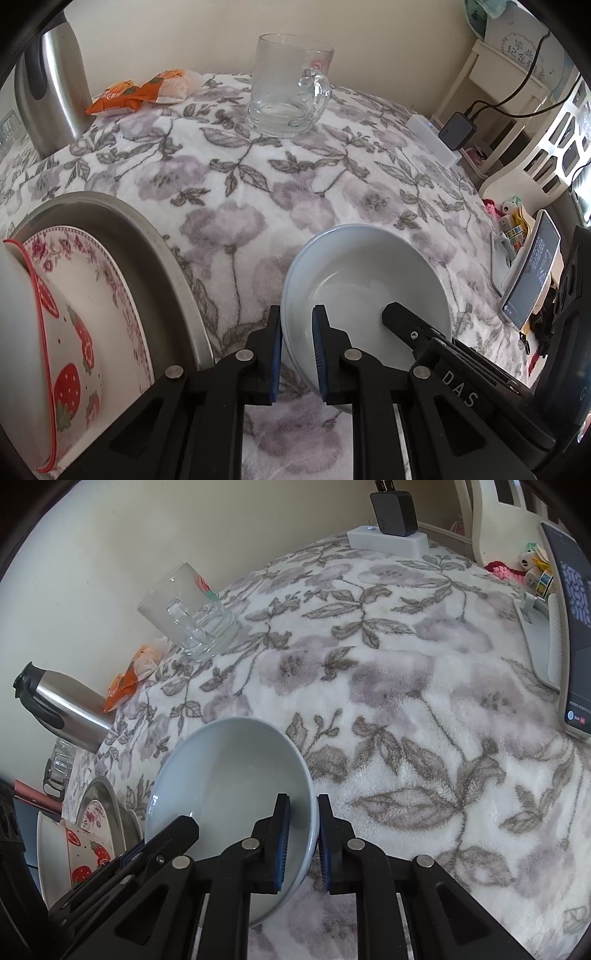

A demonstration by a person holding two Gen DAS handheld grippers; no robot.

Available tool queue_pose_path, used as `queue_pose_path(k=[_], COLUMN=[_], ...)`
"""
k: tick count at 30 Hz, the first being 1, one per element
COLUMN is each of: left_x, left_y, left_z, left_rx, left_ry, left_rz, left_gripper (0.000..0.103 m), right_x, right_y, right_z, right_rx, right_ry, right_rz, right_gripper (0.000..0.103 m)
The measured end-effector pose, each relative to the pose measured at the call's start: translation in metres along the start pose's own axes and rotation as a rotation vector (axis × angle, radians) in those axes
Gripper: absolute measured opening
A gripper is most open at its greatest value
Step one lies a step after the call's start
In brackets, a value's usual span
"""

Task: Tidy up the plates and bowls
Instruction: 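Lift the round bowl with the right tool and carry it over the basin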

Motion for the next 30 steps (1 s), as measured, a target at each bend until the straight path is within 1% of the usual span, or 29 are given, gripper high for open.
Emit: queue_pose_path(k=[9, 17, 21, 26, 30], left_x=[0.000, -0.003, -0.007, -0.014, -0.017], left_y=[0.001, 0.015, 0.031, 0.061, 0.085], left_z=[0.002, -0.008, -0.014, -0.024, -0.025], left_rx=[0.033, 0.057, 0.083, 0.107, 0.125], left_ry=[0.018, 0.007, 0.006, -0.010, -0.008], left_rz=[0.003, -0.013, -0.037, -0.089, -0.120], left_gripper=[0.016, 0.016, 0.016, 0.016, 0.016], right_x=[0.001, -0.003, -0.006, -0.009, -0.009], right_y=[0.006, 0.023, 0.043, 0.072, 0.092], right_z=[-0.002, -0.004, -0.001, 0.008, 0.018], right_rx=[-0.015, -0.015, -0.014, -0.023, -0.033], right_ry=[-0.006, -0.007, 0.002, 0.004, 0.010], right_rz=[0.003, -0.026, -0.058, -0.102, -0.128], right_gripper=[0.015, 0.015, 0.015, 0.015, 0.015])
Point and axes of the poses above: each gripper's, at about its wrist camera, not at the fingertips, and y roughly against the way its jaws point, z to its left, x to its underside, the point moved 6 cm from there along -y, roughly the way its jaws point, and after that the axes turned 14 degrees about x, right-handed, at the moved point
